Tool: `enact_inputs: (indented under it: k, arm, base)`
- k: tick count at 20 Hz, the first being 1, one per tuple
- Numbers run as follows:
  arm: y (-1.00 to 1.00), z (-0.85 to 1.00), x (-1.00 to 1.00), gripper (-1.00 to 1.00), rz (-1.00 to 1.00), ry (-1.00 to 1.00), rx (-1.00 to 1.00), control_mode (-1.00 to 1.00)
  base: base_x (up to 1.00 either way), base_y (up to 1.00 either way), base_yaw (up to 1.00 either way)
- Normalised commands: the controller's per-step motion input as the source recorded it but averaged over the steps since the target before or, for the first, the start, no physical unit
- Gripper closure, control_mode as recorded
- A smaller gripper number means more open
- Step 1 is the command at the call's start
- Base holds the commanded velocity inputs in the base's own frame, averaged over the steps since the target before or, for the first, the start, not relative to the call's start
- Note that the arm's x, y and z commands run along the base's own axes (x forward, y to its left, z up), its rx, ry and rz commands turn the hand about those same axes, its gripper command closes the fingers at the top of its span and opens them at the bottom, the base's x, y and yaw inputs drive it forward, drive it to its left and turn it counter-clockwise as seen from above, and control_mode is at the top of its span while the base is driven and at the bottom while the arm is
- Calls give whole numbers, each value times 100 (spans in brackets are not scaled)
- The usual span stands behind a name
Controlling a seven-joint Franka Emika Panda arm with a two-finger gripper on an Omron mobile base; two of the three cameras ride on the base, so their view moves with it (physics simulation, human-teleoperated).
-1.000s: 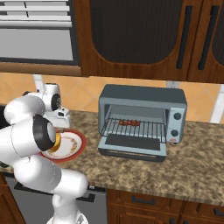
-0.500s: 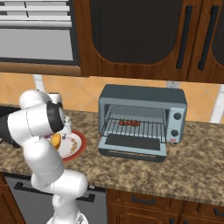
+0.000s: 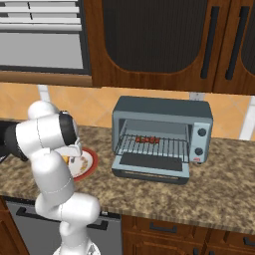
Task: Pick up the kebab skewer and baguette bread, and place them inside the toaster oven. Close the toaster oven door and start by setting the timer.
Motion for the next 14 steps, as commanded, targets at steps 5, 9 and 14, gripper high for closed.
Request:
enact_inputs:
  k: [5, 9, 14]
  arm:
    - [0, -23, 0, -100, 0, -1, 0, -100]
    - [0, -40, -6, -100, 0, 0, 0, -100]
    - [0, -64, -18, 100, 0, -2, 0, -100]
  base:
    - [0, 0, 0]
    - [0, 0, 0]
    - [0, 0, 0]
